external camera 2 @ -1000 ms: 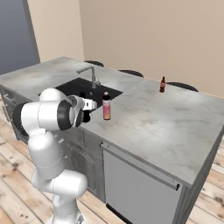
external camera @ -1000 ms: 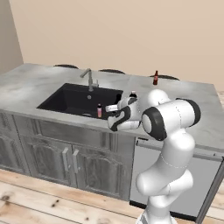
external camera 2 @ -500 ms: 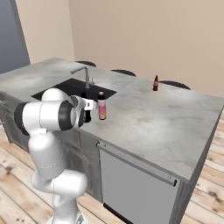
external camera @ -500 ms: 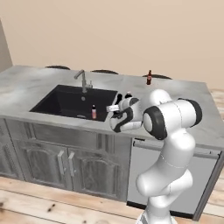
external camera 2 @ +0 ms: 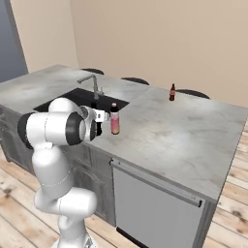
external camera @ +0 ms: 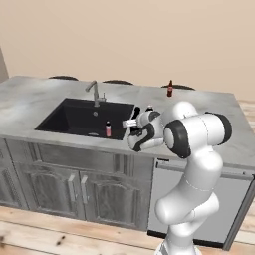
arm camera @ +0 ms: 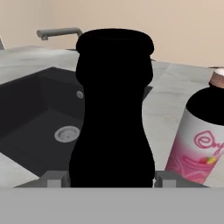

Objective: Place the large bottle from the dining counter next to the other large bottle outside the sink, and place the small bottle from the dining counter next to the other small bottle inside the sink.

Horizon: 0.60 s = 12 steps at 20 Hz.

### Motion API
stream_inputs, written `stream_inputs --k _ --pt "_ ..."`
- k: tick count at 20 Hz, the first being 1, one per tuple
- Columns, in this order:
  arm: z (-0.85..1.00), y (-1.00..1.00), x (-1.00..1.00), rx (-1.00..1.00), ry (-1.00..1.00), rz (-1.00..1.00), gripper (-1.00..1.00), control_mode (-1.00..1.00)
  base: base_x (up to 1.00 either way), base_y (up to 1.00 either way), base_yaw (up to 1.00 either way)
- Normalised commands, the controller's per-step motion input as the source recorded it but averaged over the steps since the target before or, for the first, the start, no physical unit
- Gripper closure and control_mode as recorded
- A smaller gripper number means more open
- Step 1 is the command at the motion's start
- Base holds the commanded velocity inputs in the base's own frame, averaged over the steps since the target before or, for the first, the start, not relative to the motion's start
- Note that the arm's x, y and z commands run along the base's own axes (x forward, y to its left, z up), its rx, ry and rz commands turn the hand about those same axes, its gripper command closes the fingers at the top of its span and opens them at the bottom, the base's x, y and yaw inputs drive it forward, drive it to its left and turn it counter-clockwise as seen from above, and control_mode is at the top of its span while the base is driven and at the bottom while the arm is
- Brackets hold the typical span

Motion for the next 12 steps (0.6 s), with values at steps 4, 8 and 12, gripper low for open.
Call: stream_inputs --k 4,8,12 --pt "0.00 0.00 0.00 0.00 0.00 0.00 1.00 1.00 0.00 0.37 -0.09" --pt "0.00 0.00 0.00 0.00 0.00 0.00 1.00 1.00 0.00 0.30 -0.08" --pt "0.00 0.00 0.00 0.00 0.00 0.00 1.00 1.00 0.00 0.26 -0.07"
